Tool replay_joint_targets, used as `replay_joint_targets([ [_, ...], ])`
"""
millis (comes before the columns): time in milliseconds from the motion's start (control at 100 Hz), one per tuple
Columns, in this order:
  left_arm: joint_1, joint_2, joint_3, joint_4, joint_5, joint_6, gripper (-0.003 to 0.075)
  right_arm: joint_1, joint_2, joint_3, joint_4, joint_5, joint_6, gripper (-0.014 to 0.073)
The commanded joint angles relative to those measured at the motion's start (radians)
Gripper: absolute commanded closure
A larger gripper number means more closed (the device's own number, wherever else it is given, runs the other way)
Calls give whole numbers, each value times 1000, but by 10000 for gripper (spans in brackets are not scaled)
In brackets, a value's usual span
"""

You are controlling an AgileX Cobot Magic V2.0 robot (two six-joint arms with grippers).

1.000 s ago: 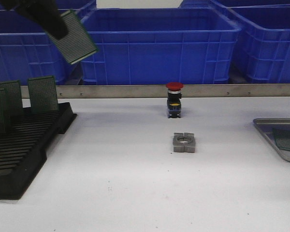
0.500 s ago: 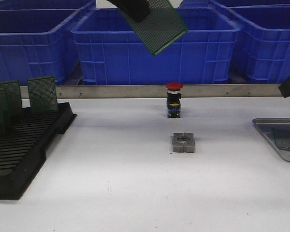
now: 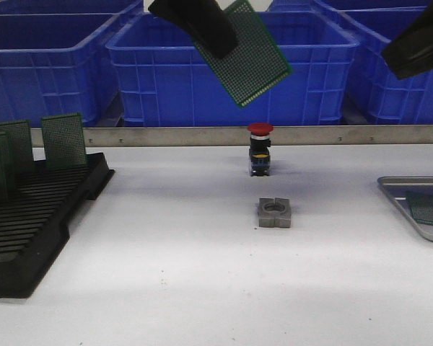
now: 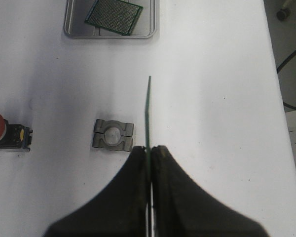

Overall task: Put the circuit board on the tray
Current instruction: 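Grasp the second board's lower edge with the right gripper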

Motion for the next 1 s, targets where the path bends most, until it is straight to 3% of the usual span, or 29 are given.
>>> replay_joint_targets([
  [0,-8,-44,-26,-65,34,-12,738,27,-65,-28,69,128,-87,127],
  [250,-8,-44,-26,-66,34,-12,738,173,-69,-28,101,29,-195,127],
  [480,-8,-44,-26,-69,34,-12,738,286,-69,-28,103,-95,-206,127],
  [720,-8,-44,-26,-69,34,-12,738,341,-59,-28,105,-180,-209,127],
  [990,-8,-44,-26,-69,34,-12,738,363,-8,-29,174,-175,-233,128],
])
